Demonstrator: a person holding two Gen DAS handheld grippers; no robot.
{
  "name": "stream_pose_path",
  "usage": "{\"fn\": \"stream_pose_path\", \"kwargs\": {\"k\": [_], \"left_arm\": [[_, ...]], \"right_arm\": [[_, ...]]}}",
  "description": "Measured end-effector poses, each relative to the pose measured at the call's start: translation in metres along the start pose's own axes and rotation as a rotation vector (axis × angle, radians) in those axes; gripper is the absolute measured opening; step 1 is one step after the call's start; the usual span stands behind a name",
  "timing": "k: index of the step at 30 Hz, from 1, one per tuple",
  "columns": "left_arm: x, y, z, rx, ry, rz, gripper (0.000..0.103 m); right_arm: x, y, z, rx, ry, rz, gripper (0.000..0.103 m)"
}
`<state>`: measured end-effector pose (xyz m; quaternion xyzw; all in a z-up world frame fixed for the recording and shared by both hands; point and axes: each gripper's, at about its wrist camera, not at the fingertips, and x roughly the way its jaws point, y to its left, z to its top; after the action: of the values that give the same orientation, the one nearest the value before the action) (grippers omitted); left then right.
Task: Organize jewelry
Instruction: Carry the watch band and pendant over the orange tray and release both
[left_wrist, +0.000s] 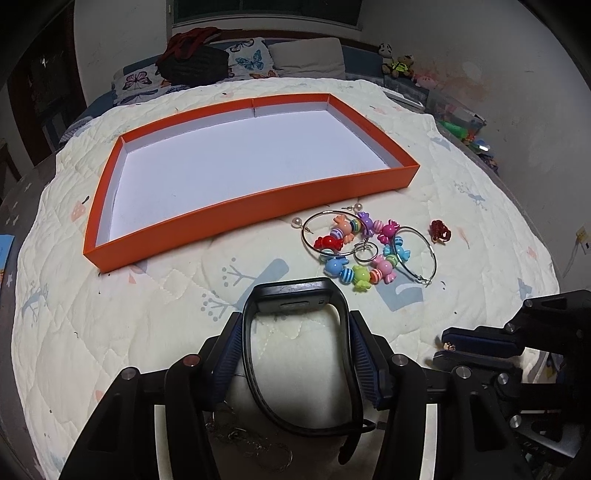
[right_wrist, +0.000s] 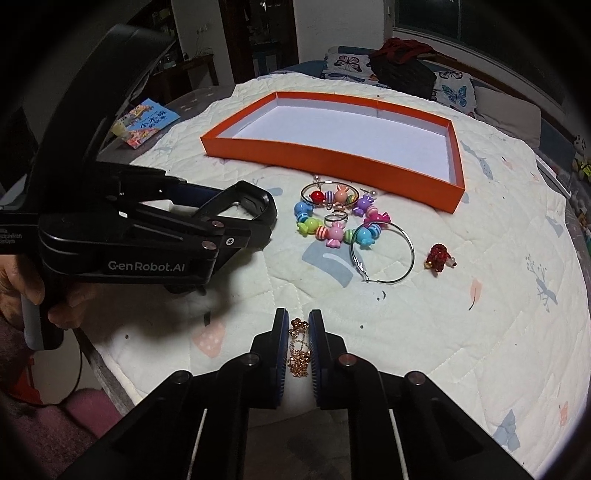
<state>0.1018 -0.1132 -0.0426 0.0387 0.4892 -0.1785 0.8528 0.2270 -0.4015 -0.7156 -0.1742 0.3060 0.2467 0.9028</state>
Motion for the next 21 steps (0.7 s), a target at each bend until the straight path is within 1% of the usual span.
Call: {"fn": "stream_pose_path", "kwargs": {"k": [5, 8, 16, 21], "left_arm": [[-0.021, 0.007, 0.006, -0.012, -0.04, -0.005, 0.058], [-0.039, 0.016, 0.016, -0.027, -0.077, -0.012, 0.058], [-0.092, 0.037, 0.06, -0.003, -0.193, 0.041, 0.058], [-0.112, 0.051, 0.092, 0.019, -0.243, 0.092, 0.058]], "right_arm": [[-0.024, -0.003, 0.016, 0.024, -0.067, 0.027, 0.013], [-0.042, -0.008, 0.03, 0.041, -0.117, 0.054, 0.013], [-0.099, -0.025, 0.083, 0.076, -0.281, 0.121, 0.013], [-0.118, -0.035, 0.117, 0.062, -0.358, 0.095, 0.013]]}}
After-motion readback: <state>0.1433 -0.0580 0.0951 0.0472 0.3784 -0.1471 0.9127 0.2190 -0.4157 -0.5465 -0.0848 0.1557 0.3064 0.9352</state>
